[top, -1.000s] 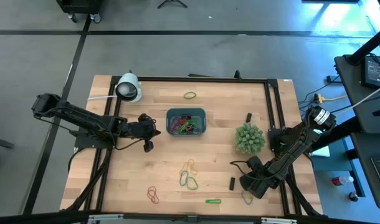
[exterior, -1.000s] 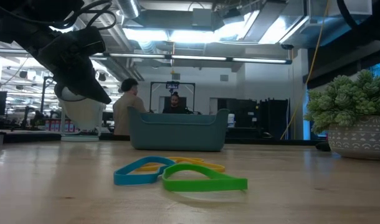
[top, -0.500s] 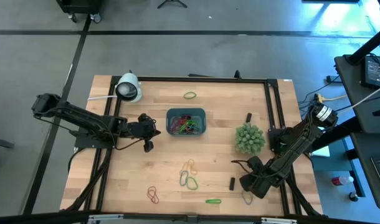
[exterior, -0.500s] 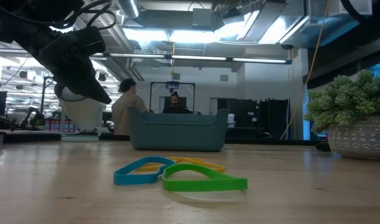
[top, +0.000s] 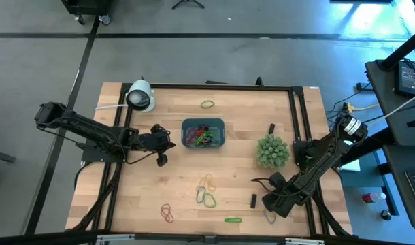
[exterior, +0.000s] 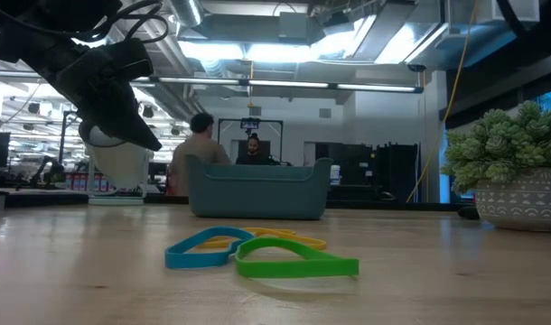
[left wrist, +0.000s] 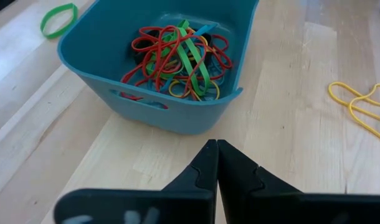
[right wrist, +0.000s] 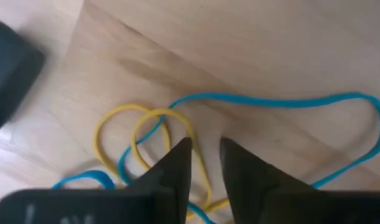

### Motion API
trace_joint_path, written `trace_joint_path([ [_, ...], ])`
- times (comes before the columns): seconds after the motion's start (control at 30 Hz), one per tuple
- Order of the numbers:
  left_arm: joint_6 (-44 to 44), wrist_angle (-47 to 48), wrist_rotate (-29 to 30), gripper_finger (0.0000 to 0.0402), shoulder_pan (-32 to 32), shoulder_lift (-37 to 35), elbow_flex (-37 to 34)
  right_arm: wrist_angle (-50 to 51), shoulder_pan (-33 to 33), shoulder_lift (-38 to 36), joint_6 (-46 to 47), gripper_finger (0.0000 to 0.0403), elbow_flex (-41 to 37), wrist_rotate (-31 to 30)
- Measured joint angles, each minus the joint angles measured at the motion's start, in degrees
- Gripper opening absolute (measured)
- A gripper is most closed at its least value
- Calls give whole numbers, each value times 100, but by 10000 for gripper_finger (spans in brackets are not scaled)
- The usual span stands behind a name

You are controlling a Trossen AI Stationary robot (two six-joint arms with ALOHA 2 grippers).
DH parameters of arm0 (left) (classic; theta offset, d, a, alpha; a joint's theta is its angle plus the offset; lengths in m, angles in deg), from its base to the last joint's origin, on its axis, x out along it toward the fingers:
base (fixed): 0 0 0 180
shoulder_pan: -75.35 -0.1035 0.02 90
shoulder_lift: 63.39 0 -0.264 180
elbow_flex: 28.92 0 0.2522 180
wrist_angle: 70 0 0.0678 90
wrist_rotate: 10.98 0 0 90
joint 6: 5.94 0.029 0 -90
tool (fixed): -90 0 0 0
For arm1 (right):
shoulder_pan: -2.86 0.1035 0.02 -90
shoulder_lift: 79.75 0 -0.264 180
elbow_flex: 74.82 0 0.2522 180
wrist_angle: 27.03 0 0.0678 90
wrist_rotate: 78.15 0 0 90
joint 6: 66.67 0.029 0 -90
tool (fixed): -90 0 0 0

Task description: Pick and place rubber bands into bin

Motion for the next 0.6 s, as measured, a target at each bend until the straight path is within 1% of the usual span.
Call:
trace_joint_path([
  [0.13, -2, 0, 1, 5, 0, 0, 0, -66, 0, 0, -99, 54, -10, 15],
  [0.27, 0, 0, 0, 2, 0, 0, 0, -65, 2, 0, -81, 9, -14, 43],
  [0.4, 0, 0, 0, 3, 0, 0, 0, 37, 2, 32, -66, 6, 269, 43],
  [0.47, 0, 0, 0, 5, 0, 0, 0, 376, 2, 20, -87, 3, 531, 41],
  [0.6, 0, 0, 0, 3, 0, 0, 0, 1382, 34, 22, -100, 3, 1224, -78],
])
